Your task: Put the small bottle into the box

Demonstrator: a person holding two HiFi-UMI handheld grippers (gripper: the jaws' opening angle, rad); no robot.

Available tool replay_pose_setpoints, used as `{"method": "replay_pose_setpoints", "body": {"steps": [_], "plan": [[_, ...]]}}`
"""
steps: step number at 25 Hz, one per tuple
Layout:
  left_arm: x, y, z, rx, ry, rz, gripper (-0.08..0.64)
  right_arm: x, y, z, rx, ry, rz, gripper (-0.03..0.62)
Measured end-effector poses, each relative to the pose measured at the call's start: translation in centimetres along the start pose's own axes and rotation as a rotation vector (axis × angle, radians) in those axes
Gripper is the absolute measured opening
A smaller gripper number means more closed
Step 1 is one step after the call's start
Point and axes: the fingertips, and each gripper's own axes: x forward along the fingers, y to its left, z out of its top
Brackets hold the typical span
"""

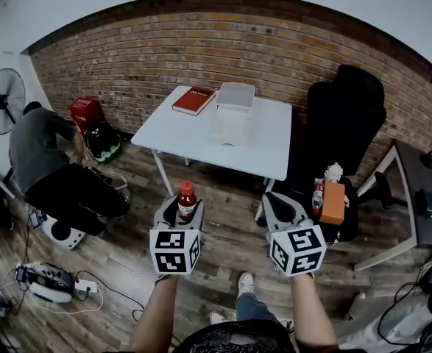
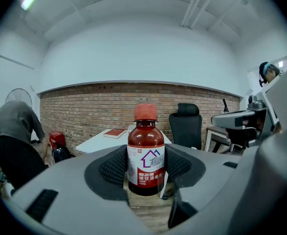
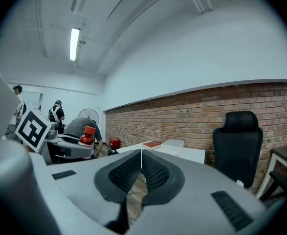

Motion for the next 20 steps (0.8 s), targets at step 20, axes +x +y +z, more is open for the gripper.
{"method": "replay_pose_setpoints", "body": {"steps": [20], "plan": [[17.1,1.1,3.3,-0.038,0.051,0.069,0.236,15.4,-10.1,0.8,0.011,0.025,0.124,0.021]]}}
